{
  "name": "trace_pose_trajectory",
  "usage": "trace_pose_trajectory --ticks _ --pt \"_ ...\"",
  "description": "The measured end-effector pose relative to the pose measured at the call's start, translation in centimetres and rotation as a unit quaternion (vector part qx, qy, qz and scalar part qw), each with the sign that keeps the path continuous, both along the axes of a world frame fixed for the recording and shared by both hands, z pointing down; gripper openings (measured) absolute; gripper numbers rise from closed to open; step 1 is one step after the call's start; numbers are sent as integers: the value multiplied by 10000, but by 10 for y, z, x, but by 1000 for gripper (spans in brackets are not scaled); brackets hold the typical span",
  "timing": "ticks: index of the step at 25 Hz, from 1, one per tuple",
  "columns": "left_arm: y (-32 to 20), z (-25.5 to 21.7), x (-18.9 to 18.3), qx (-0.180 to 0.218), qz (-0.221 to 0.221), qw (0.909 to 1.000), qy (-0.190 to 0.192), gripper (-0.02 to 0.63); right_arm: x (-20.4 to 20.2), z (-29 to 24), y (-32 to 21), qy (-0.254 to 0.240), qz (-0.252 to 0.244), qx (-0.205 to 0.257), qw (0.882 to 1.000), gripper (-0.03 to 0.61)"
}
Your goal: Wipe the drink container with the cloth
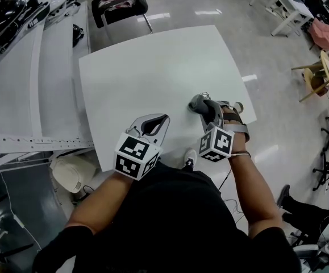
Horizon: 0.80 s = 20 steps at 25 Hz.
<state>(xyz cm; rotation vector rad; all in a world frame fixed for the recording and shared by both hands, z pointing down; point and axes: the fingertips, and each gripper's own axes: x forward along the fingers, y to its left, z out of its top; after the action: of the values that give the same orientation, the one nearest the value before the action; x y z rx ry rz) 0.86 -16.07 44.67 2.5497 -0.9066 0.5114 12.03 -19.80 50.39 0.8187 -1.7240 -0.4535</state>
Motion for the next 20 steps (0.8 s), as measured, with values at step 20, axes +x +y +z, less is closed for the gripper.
trace_pose_trajectory --ticks 20 --pt "-2 6 -1 -102 -50 9999 -37 17 -5 43 24 -226 147 -158 9995 115"
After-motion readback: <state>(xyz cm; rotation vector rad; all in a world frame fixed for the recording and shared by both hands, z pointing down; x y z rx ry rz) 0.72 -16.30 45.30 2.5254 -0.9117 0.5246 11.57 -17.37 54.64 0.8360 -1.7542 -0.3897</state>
